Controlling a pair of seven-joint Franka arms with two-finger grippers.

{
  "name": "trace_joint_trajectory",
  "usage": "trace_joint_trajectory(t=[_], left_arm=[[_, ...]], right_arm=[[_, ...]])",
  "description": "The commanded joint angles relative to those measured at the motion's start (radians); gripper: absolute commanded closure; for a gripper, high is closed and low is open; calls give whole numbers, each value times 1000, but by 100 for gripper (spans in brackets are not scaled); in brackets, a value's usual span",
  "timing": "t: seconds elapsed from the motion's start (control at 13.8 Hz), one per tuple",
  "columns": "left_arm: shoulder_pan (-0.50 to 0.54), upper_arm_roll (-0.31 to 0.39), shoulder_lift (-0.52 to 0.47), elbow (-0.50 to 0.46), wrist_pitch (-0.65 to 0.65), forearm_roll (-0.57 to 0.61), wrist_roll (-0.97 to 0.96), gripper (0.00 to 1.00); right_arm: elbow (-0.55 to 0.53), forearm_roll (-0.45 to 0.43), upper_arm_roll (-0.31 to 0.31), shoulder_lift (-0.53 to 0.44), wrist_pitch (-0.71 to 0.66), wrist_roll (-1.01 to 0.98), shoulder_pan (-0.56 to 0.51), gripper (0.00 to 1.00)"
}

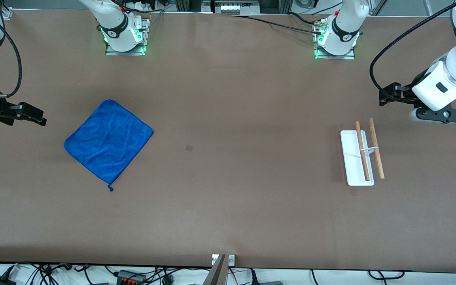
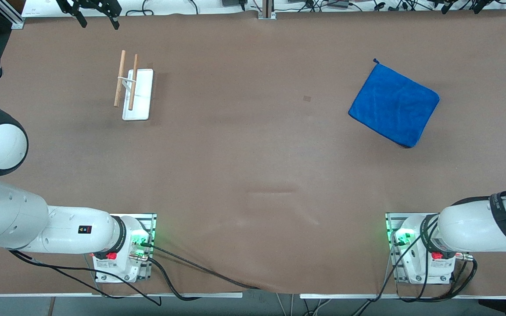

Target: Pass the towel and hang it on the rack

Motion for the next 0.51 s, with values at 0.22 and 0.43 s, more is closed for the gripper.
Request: trace_joint_trajectory(t=[0.22, 0.43], left_arm=[[-2, -3, -1, 3, -9, 23, 7, 0], [0, -1, -1, 3, -8, 23, 7, 0]], right_arm=[[-12, 1, -13, -16, -8, 12, 11, 0], [-12, 1, -13, -15, -8, 9, 13, 0]])
